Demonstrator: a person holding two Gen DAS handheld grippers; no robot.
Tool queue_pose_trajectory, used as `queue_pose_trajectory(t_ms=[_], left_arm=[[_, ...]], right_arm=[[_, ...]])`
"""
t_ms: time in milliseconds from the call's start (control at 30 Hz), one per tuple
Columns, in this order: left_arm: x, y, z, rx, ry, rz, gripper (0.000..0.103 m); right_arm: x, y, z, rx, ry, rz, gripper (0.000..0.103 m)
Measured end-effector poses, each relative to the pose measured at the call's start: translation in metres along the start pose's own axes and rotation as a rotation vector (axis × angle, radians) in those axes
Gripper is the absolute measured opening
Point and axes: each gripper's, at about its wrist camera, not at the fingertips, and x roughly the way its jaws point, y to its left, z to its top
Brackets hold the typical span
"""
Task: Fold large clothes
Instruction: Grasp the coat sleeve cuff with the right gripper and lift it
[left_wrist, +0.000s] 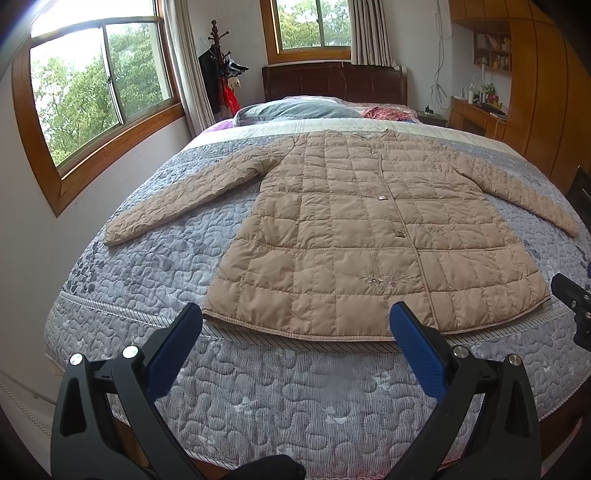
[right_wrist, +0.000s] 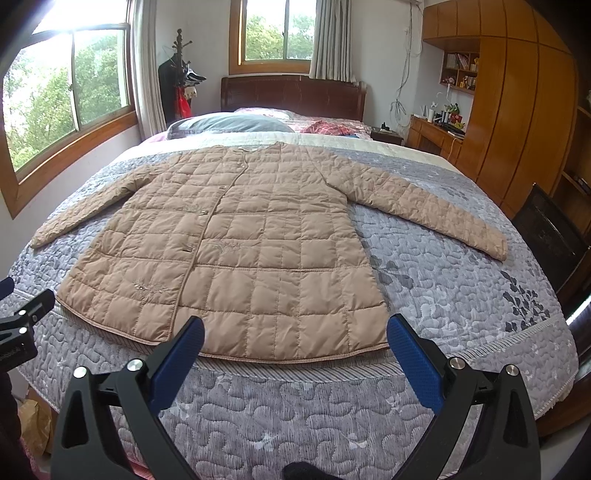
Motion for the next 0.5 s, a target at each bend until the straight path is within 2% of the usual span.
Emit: queue_pose_trajectory(t_ms=[133,267,367,500], left_arm=[[0.008,0.000,0.003,0.001,0.009,-0.028,0.100],[0.035,0.000,0.016,0.009,0.076,-0.094,0.100],[0.063,-0.004,0.032,0.027,0.157,-0.146,0.100],[0.098,-0.021,0.064,0.079,0.222,-0.195,0.100]], right_arm=[[0.009,-0.005,0.002,0.006,-0.002,0.006,0.099],[0.036,-0.030,0.017,0.044,0.067,0.032,0.099],[0.058,-0.062,0.032,0.105,0.138,0.078,0.099],[0.082,-0.117,0.062,0.182,0.144,0.023,0.099]])
